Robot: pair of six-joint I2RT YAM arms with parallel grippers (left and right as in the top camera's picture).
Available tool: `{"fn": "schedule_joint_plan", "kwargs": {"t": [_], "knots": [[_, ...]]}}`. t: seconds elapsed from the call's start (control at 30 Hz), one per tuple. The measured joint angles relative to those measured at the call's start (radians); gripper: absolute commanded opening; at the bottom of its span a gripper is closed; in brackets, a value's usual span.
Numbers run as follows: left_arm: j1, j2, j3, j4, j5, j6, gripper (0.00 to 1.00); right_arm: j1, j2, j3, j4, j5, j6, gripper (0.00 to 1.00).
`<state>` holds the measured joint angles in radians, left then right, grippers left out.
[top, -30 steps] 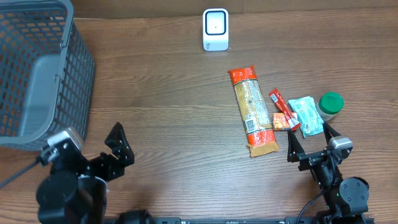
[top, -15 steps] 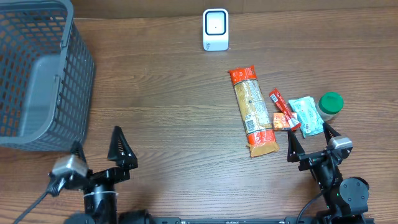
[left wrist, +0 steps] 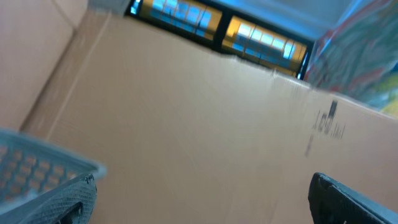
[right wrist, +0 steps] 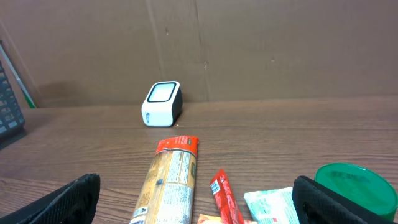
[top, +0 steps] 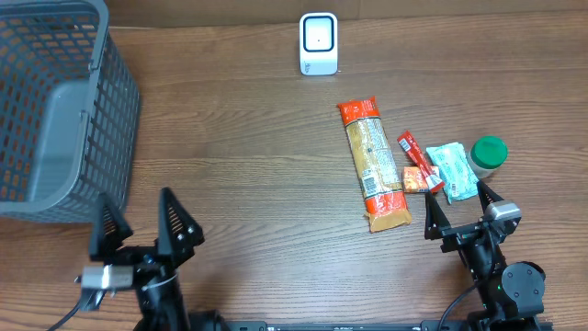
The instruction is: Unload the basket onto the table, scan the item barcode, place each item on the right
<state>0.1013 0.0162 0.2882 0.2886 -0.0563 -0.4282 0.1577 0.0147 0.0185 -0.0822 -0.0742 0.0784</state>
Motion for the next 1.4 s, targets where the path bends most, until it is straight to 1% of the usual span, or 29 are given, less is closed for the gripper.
{"fn": "schedule_joint_plan", "kwargs": {"t": [0.33, 0.43, 0.5, 0.67, 0.73, 0.97, 1.17, 1.4], "knots": [[-0.024, 0.000, -0.191, -0.011, 0.032, -0.012, 1.00, 0.000, 0.000, 0.000, 0.000, 0.000, 0.000, 1.00], [-0.023, 0.000, -0.240, -0.043, 0.046, -0.014, 1.00, 0.000, 0.000, 0.000, 0.000, 0.000, 0.000, 1.00], [-0.023, 0.000, -0.262, -0.079, 0.051, -0.015, 1.00, 0.000, 0.000, 0.000, 0.000, 0.000, 0.000, 1.00], [-0.034, -0.001, -0.275, -0.309, 0.061, -0.014, 1.00, 0.000, 0.000, 0.000, 0.000, 0.000, 0.000, 1.00], [-0.049, 0.000, -0.280, -0.365, 0.063, 0.000, 1.00, 0.000, 0.000, 0.000, 0.000, 0.000, 0.000, 1.00], [-0.076, -0.001, -0.280, -0.365, 0.072, 0.151, 1.00, 0.000, 0.000, 0.000, 0.001, 0.000, 0.000, 1.00], [-0.076, -0.001, -0.280, -0.365, 0.072, 0.193, 1.00, 0.000, 0.000, 0.000, 0.000, 0.000, 0.000, 1.00], [-0.076, -0.001, -0.280, -0.365, 0.072, 0.200, 1.00, 0.000, 0.000, 0.000, 0.001, 0.000, 0.001, 1.00]]}}
